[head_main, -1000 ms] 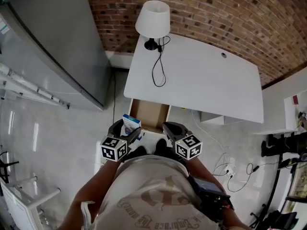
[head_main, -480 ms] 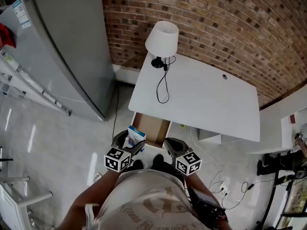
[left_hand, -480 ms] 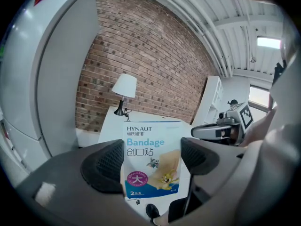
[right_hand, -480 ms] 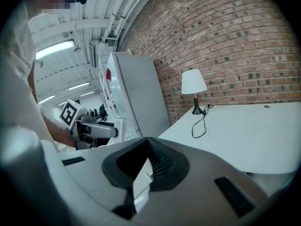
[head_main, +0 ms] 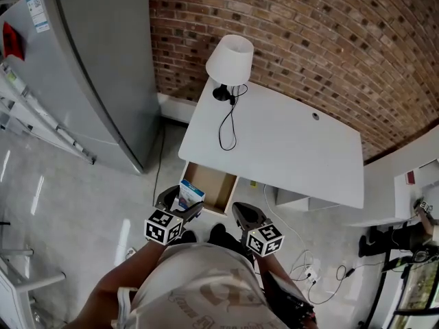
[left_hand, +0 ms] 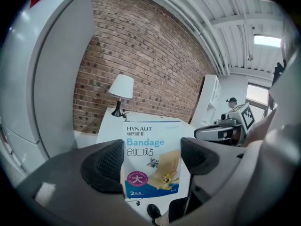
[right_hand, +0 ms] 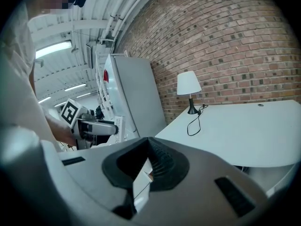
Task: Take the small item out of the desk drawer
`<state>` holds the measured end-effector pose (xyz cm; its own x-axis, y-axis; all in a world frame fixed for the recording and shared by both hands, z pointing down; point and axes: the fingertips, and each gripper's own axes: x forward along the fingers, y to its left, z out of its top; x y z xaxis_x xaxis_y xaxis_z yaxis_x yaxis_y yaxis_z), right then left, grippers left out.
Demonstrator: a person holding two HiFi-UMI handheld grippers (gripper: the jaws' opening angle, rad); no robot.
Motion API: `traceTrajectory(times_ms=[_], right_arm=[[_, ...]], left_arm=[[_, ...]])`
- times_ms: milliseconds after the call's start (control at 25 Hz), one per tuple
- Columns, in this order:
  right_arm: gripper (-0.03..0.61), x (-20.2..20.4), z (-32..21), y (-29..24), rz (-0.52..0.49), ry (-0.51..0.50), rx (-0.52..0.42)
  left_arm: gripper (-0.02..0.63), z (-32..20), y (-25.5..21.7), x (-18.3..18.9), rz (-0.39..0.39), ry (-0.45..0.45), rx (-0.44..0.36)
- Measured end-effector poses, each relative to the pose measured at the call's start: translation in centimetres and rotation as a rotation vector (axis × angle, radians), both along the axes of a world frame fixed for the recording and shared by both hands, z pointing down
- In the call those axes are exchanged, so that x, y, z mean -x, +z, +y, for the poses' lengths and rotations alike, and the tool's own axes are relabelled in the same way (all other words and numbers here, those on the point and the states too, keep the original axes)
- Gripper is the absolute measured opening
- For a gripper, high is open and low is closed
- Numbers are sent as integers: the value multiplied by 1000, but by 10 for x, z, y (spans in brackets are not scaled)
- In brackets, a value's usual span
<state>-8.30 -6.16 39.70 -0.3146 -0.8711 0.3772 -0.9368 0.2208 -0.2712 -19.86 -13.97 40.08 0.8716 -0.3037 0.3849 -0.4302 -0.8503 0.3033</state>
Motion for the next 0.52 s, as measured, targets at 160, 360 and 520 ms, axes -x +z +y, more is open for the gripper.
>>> traceTrajectory(times_ms=[160,360,520], right_arm=[[6,-4,2,0,2,12,1],[6,-7,1,-2,6,18,1],[6,-11,1,-4,8,21,5]], left_arm=[[380,0,0,-3,0,4,-3],[380,-2,0,-6,-2,4,1],[380,-4,-1,-10,-3,5,1]])
